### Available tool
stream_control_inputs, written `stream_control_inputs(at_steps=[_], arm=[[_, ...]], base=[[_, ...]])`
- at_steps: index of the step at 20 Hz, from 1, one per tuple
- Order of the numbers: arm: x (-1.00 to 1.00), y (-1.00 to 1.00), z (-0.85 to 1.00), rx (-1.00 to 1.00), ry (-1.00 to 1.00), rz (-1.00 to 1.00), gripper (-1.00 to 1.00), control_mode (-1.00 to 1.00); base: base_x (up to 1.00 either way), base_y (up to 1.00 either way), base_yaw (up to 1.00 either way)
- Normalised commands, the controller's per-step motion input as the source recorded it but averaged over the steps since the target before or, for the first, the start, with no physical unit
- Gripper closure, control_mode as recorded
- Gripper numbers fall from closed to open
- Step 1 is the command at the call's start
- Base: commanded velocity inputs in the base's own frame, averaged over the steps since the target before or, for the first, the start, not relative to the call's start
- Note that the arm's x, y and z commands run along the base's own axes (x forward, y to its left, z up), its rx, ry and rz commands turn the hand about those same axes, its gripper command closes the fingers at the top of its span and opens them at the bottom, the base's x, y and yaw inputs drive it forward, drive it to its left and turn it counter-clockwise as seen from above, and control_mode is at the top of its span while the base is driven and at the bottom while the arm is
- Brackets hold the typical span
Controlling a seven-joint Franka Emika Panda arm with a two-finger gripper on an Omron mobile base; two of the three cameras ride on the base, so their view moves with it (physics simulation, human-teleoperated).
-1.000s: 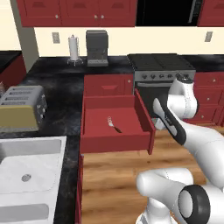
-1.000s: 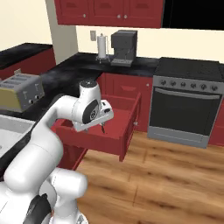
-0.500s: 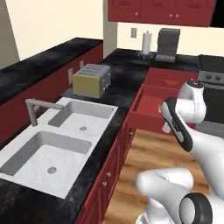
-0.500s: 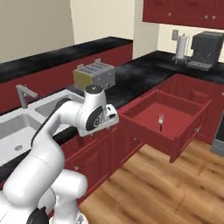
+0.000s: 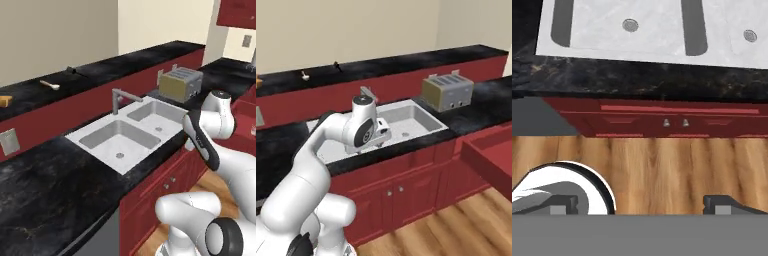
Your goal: Pick up the metallic utensils from the counter and place them in the open drawer. Make sure not to pick up any wooden utensils.
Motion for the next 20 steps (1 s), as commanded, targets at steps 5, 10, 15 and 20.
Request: stream_control_inputs(at_steps=[5, 10, 15, 20], arm=[[0.0, 0.0, 0.0, 0.0, 0.0, 0.0, -1.0, 1.0], [0.0, 0.0, 0.0, 0.0, 0.0, 0.0, -1.0, 1.0], [0.0, 0.0, 0.0, 0.0, 0.0, 0.0, -1.0, 1.0], [0.0, 0.0, 0.0, 0.0, 0.0, 0.0, -1.0, 1.0]], base=[[-0.41, 0.0, 0.8], [-0.6, 0.01, 0.74], [-0.67, 0.21, 0.66], [-0.17, 0.95, 0.64]])
